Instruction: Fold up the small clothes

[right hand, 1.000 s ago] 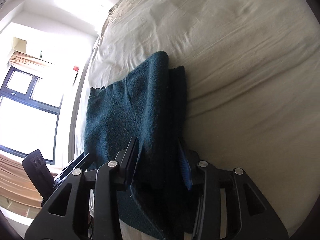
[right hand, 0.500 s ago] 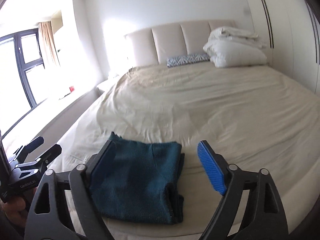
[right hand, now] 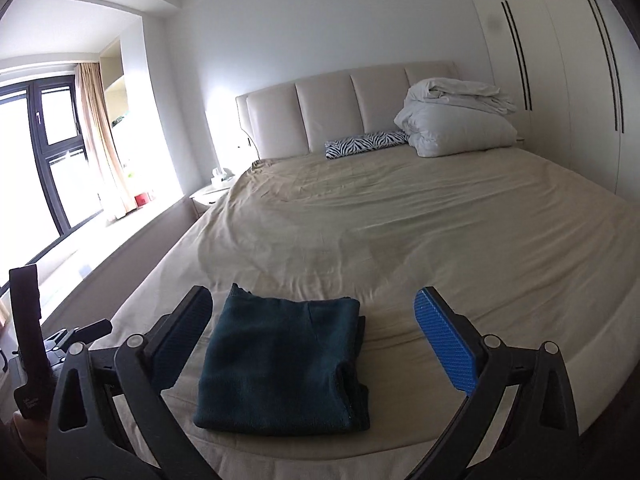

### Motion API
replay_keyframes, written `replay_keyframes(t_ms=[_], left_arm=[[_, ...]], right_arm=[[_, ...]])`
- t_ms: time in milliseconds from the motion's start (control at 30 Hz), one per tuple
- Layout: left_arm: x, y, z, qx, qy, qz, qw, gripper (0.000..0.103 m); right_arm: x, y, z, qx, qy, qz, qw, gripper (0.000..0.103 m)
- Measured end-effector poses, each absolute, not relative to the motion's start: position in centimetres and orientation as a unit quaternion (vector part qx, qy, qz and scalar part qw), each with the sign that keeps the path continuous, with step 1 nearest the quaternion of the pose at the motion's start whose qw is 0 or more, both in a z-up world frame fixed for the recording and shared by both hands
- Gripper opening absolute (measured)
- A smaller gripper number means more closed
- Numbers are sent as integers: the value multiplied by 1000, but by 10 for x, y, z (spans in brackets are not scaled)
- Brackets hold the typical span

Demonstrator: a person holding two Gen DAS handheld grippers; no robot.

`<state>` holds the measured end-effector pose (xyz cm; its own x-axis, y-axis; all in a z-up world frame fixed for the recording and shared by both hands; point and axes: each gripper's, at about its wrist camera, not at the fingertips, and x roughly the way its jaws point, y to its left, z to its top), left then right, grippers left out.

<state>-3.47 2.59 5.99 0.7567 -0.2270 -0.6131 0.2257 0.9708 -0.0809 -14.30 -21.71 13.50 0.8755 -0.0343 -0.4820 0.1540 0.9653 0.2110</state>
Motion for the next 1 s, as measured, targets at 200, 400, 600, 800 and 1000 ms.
replay_keyframes(t_ms=[200,400,600,800,1000], left_arm=[[-28,35,34,-19,371,-108,922,103],[-24,44,18,-28,394,-94,914,103],[-23,47,15,-23,396,-82,914,103],[-24,45,13,-17,397,-81,914,103],[-24,45,13,-17,398,-81,914,103]], right_arm=[[-114,-204,82,121,332,-57,934,103],[-96,-189,51,88,384,-58,917,103],[-89,-193,32,98,415,-62,902,103],[-88,-193,27,95,423,-61,899,103],[-88,-193,25,97,428,-60,897,103]])
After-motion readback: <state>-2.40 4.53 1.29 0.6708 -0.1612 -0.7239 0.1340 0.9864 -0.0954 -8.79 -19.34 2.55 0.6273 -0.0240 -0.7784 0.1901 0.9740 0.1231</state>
